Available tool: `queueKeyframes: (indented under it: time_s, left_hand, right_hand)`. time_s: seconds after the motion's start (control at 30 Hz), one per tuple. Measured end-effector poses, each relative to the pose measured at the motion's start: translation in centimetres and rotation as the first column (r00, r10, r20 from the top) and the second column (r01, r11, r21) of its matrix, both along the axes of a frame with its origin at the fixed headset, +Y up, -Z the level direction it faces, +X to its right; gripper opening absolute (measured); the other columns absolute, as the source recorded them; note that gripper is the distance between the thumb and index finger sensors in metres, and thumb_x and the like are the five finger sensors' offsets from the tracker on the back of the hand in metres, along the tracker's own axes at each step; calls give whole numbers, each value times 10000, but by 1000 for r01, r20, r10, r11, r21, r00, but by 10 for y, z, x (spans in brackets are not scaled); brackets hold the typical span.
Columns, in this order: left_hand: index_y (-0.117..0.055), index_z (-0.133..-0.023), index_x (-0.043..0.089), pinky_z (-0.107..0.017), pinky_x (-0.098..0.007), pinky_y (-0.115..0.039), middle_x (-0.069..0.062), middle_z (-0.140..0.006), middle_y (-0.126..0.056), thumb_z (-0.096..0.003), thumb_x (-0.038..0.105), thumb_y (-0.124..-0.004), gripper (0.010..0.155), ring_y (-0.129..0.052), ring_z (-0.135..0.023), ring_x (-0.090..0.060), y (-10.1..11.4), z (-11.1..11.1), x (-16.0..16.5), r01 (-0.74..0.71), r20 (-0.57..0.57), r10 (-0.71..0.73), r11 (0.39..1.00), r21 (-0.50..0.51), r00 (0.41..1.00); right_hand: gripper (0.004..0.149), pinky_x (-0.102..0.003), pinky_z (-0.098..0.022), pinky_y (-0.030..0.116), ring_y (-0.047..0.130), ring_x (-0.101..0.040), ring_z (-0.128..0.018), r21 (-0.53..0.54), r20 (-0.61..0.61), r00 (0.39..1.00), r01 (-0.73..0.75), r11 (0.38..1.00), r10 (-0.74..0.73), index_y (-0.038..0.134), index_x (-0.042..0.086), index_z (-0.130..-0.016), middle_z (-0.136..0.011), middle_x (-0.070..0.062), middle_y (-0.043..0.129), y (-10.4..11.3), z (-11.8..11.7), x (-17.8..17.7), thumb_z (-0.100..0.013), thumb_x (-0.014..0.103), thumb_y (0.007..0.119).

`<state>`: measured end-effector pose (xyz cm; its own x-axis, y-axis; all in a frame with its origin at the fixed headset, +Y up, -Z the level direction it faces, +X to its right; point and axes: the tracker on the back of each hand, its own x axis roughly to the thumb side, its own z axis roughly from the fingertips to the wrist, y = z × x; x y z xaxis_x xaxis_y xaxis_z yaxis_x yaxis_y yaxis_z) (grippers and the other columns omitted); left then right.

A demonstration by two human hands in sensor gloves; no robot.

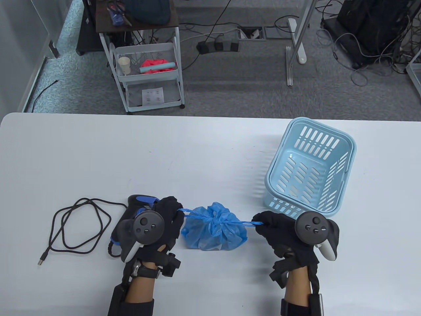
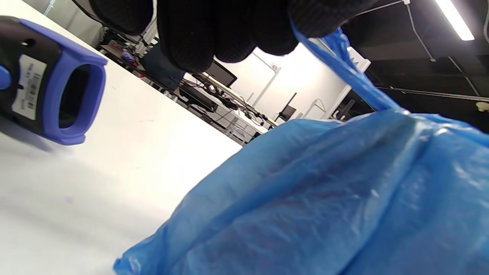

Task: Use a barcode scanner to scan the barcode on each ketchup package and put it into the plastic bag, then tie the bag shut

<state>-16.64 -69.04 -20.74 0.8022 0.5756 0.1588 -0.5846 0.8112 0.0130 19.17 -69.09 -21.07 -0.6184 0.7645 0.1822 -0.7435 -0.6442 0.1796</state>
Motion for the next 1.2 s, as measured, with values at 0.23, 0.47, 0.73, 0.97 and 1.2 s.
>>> queueKeyframes:
  time_s: [0.23,0.47,0.73,0.97,1.2]
  left_hand:
    - [-712,-988,217,-720,-602,-626,-87,-1085,-652,-527,518,-685,552,-797,-939,-405,13,18,2,148,18,-149,988,43,989]
    - [-518,-1130,278,-767,-658,-486,-113,-1180,-450,-501,609,-681,729,-601,-1069,-449,6,44,7,425,26,-426,904,45,904]
    - [-280,-1180,278,-777,-707,-266,-127,-1210,-169,-492,685,-637,875,-265,-1158,-463,-25,47,19,564,115,-553,815,-133,825]
    - [-197,-1170,290,-768,-707,-199,-118,-1198,-90,-496,698,-620,894,-171,-1159,-446,-40,43,21,579,139,-563,793,-188,815]
    - [-179,-1165,293,-764,-706,-179,-119,-1194,-78,-499,699,-616,895,-157,-1155,-447,-49,42,18,571,141,-554,795,-206,821]
  right_hand:
    - [360,-616,-638,629,817,-421,-762,-20,-3,1000,-12,1000,12,813,137,-873,-806,-146,906,-1,1,-2,-532,254,807]
    - [371,-623,-643,619,806,-431,-776,-16,4,999,-44,999,44,794,149,-899,-845,-148,887,0,4,-4,-544,256,787]
    - [456,-639,-661,589,767,-457,-829,4,10,992,-123,992,123,719,141,-984,-940,-172,822,4,16,-6,-546,256,777]
    - [527,-651,-676,557,729,-477,-862,111,89,969,-241,964,232,661,125,-1028,-976,-199,774,19,34,5,-539,275,789]
    - [653,-675,-713,460,632,-507,-920,240,207,885,-459,855,417,578,123,-1078,-1036,-236,681,14,59,3,-526,408,781]
